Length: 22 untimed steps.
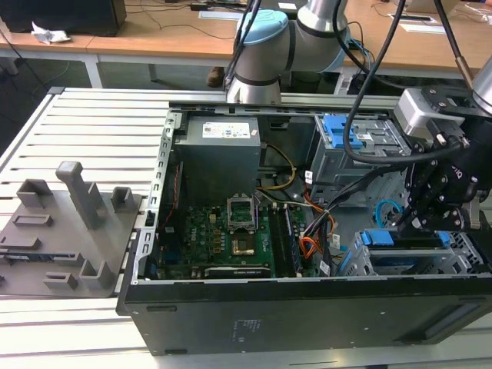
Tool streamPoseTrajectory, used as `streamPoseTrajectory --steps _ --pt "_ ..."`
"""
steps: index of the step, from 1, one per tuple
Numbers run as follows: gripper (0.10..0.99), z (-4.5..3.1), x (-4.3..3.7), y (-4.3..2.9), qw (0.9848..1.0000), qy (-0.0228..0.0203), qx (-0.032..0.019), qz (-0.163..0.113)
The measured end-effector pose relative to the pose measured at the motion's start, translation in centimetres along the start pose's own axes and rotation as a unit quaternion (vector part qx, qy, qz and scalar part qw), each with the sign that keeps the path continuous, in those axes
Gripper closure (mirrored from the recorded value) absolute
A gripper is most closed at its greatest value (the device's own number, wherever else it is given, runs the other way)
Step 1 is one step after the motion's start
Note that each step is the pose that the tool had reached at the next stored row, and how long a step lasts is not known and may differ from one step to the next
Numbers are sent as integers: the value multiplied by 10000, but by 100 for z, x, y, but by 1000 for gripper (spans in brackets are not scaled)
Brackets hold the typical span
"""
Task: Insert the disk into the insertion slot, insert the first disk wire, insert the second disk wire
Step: 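Insert the second disk wire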
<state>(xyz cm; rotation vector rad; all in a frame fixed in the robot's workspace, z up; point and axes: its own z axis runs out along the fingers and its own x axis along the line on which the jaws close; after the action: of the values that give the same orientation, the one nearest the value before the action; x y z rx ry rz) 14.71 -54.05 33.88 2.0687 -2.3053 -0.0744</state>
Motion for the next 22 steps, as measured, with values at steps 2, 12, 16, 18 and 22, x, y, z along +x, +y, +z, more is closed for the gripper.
streamPoseTrajectory --steps 2,12,16,18,22 --pt "922 7 2 -1 10000 1 1 0" --pt "847 18 1 -17 10000 0 0 0" --pt "847 -183 -5 -4 10000 3 1 0" --pt "859 -228 -6 -1 10000 3 1 0" --pt "980 -360 -6 8 10000 2 1 0"
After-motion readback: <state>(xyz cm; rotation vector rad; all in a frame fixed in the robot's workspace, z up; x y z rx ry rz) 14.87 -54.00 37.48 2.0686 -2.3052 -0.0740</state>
